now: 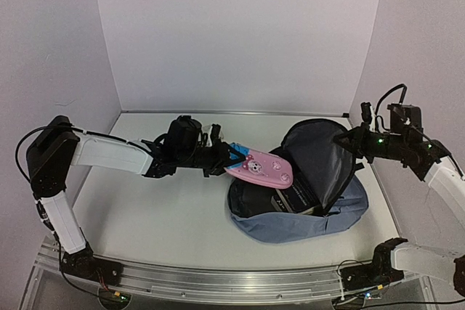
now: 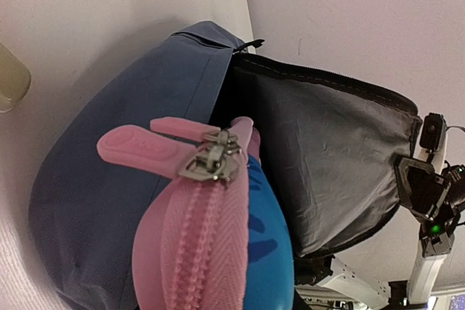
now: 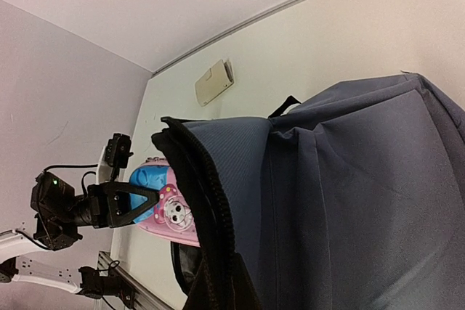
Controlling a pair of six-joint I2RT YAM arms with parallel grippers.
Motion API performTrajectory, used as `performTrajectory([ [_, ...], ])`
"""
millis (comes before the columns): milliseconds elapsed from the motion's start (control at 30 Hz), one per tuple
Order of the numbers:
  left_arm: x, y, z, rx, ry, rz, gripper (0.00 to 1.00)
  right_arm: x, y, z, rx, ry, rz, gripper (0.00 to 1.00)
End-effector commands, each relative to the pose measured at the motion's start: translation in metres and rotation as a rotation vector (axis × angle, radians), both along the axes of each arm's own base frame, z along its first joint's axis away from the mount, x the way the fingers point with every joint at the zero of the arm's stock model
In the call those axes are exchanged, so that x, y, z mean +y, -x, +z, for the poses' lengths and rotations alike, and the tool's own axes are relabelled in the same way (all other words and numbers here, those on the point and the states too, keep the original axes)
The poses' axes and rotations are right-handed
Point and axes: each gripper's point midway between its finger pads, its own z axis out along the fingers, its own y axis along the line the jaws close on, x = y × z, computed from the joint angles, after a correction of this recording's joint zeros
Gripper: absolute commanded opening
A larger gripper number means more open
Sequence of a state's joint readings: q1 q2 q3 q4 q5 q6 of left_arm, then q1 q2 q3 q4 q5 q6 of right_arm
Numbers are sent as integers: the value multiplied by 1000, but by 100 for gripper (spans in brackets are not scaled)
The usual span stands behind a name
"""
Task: Pack the student bag
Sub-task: Place the stationery in the student bag.
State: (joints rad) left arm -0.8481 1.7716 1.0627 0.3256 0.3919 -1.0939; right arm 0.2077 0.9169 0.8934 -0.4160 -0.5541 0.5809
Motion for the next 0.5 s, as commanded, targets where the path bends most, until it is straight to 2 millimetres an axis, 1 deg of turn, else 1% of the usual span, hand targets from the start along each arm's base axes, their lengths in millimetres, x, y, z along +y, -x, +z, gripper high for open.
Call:
performTrajectory([
  [0,-17,-22,37,-93,90,159,0,3,-4,57,-173,-53,12,0],
  [233,-35,-31,4,-39,72,322,0,4,-2,62,-188,-64,16,0],
  [333,-41,-37,1,-49,78,380,0,4,-1,64,-193,-68,18,0],
  [467,-52,-46,2,-75,64,388,0,4,0,64,-194,-70,20,0],
])
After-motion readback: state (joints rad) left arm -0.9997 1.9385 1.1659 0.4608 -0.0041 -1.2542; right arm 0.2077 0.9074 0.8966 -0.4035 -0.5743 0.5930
